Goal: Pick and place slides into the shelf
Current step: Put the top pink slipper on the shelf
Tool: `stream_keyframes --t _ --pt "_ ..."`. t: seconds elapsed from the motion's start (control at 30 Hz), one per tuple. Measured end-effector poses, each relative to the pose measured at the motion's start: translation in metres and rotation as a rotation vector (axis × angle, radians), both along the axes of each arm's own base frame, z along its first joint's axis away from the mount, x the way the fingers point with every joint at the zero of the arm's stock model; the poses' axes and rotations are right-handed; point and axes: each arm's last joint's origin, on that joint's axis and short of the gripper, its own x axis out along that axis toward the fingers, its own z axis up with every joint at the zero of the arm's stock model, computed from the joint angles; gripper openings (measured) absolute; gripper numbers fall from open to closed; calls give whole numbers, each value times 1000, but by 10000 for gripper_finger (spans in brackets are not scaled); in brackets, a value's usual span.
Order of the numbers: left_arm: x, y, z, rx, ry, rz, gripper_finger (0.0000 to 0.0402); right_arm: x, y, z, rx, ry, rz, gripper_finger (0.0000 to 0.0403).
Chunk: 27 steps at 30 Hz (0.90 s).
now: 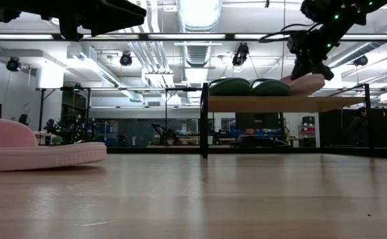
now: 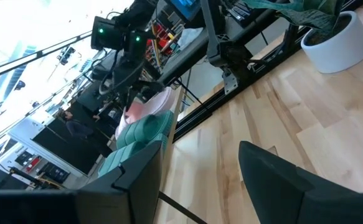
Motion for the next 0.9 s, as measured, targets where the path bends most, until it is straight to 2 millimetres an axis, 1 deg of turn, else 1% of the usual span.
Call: stream_keyframes --t 0.13,0.3,0.47,0.7,0.9 --pt "0 0 0 0 0 0 196 2 -3 -3 7 11 -32 11" --pt "0 0 0 0 0 0 196 2 -6 -6 13 18 -89 33" --pt "0 0 0 0 0 0 196 3 -6 -7 18 21 -91 65" --pt "0 0 0 0 0 0 196 2 -5 -7 27 6 -99 122" --pt "0 0 0 0 0 0 196 2 -4 -6 41 -39 -123 161"
